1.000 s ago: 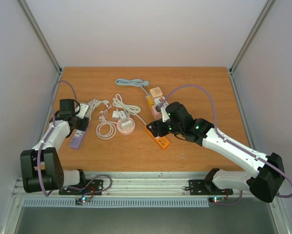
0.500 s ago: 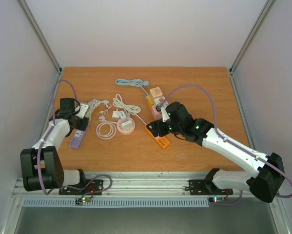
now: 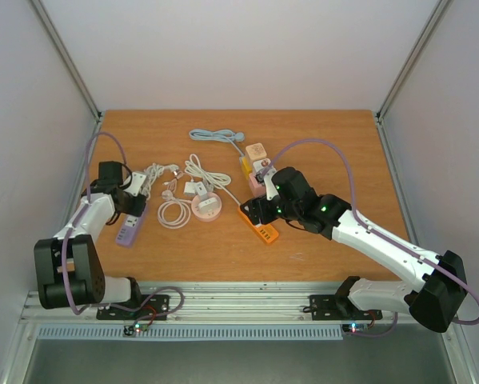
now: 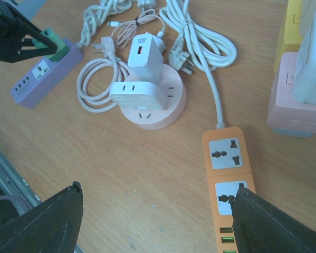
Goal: Insert the plug
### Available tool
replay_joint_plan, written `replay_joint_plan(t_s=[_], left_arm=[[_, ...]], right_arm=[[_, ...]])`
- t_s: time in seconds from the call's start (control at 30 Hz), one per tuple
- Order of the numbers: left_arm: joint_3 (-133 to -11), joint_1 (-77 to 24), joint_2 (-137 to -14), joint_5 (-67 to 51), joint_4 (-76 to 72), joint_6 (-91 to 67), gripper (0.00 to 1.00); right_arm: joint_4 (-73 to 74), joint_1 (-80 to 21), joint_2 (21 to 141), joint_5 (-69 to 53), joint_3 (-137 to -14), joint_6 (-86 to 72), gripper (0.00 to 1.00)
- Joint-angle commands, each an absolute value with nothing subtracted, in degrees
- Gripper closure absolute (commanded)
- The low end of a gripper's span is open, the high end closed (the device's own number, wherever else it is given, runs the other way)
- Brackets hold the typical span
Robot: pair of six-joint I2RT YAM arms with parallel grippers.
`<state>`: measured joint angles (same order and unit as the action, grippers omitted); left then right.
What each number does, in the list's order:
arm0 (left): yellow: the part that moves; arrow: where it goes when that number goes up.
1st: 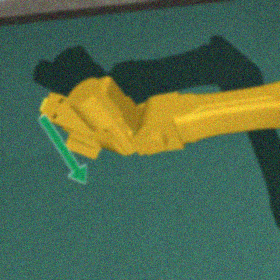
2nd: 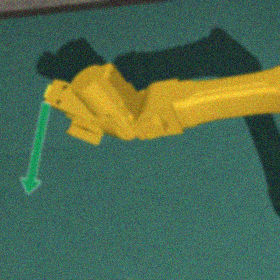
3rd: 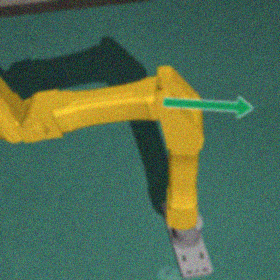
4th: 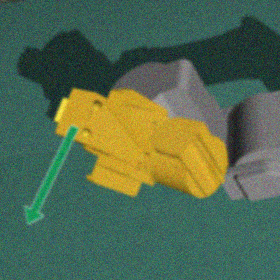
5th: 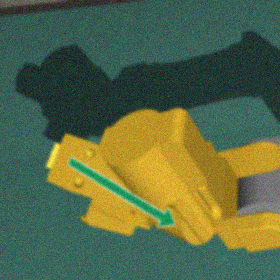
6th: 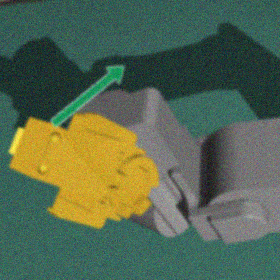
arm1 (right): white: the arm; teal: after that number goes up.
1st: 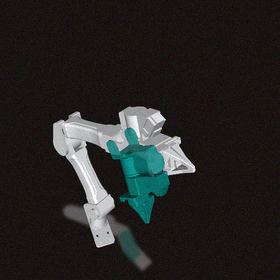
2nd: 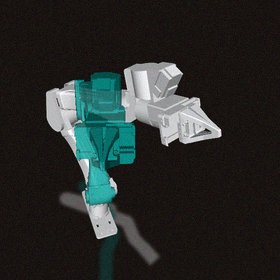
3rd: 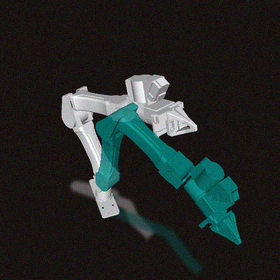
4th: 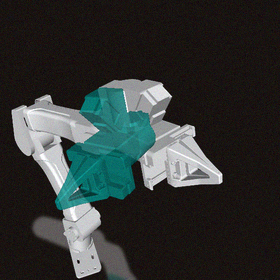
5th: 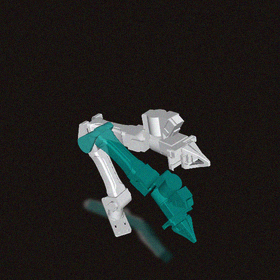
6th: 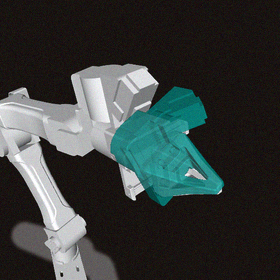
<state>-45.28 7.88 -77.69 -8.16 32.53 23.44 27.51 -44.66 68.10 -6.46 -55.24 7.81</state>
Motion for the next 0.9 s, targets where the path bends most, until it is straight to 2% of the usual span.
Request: replay_joint_plan(t_s=[0.0, 0.23, 0.4, 0.6, 0.7, 0.87], left_arm=[[-45.43, 7.94, -78.52, -13.57, 29.72, 20.49, 1.0], [-44.13, 7.06, -80.34, -9.09, 23.49, 14.91, 1.0], [-45.23, 3.23, -83.03, -0.99, 22.23, 13.17, 1.0], [-45.92, 0.64, -85.24, 2.46, 23.0, 13.12, 0.99], [-45.24, 0.62, -83.91, 2.53, 22.41, 12.95, 0.93], [-45.47, 0.62, -79.34, 0.21, 22.34, 12.62, 0.73]], right_arm=[[27.25, -44.45, 67.72, -6.15, -56.2, 8.17, 0.23], [27.25, -44.43, 67.59, -6.2, -55.99, 8.17, 0.22], [27.25, -44.45, 67.37, -5.83, -55.73, 8.09, 0.22], [27.49, -44.45, 66.63, -5.15, -55.5, 8.34, 0.22], [27.47, -44.47, 66.48, -5.03, -55.46, 8.35, 0.22], [27.45, -44.46, 66.77, -5.02, -55.46, 8.35, 0.22]])
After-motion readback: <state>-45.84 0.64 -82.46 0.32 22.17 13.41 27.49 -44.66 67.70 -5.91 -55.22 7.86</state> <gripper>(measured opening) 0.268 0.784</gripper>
